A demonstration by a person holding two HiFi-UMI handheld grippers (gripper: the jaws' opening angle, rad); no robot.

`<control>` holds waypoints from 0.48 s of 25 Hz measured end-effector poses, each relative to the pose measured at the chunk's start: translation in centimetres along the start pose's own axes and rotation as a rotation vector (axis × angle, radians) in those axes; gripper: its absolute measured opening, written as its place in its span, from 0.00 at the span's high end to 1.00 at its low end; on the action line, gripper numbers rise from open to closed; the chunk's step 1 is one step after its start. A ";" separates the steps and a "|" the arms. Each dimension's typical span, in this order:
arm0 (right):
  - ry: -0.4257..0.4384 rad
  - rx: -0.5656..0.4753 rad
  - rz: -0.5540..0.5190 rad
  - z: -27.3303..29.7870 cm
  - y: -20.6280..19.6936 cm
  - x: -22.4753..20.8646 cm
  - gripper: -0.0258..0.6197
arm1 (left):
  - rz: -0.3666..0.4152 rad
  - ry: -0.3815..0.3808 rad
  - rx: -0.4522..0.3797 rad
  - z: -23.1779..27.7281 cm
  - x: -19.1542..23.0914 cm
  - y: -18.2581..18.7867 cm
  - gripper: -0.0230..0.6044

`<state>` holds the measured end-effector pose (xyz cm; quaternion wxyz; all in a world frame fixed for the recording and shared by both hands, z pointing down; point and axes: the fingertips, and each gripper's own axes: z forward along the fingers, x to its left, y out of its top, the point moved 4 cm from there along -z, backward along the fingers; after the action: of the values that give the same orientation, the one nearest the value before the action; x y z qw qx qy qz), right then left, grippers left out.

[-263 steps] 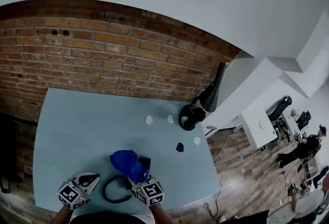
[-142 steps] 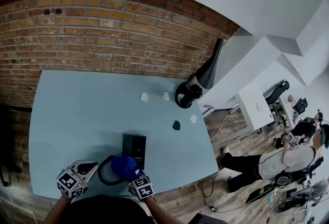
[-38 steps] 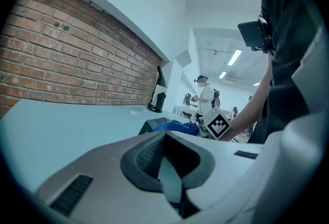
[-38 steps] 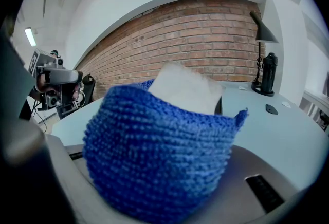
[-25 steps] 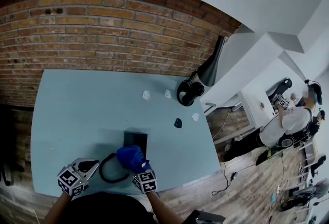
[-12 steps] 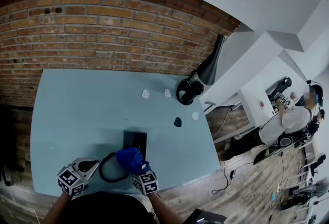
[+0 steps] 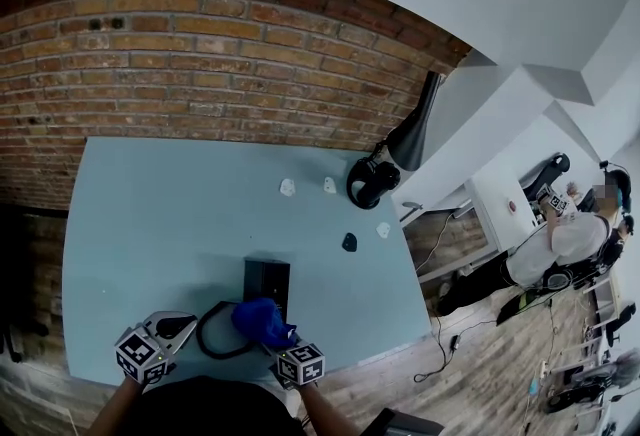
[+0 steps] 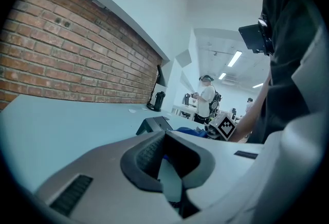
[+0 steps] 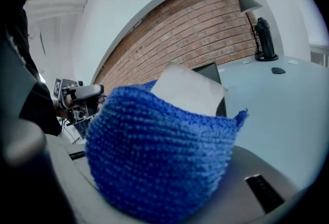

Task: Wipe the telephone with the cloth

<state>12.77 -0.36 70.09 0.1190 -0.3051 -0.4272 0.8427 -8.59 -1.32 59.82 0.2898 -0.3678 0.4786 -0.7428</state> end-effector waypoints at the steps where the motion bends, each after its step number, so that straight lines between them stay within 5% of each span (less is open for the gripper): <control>1: 0.010 -0.014 -0.014 -0.1 0.5 0.2 0.75 | -0.002 0.002 -0.001 -0.1 0.1 0.0 0.93; 6: 0.013 -0.128 -0.151 0.9 6.2 0.2 0.75 | -0.007 0.011 0.000 -0.4 0.7 0.1 0.93; 12: -0.137 -0.140 -0.263 2.9 12.9 -3.8 0.75 | -0.010 0.017 0.000 -0.4 0.6 0.3 0.93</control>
<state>14.74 -11.83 62.73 0.1774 -0.1957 -0.5282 0.8070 -9.21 -1.73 59.61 0.2821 -0.3636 0.4792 -0.7474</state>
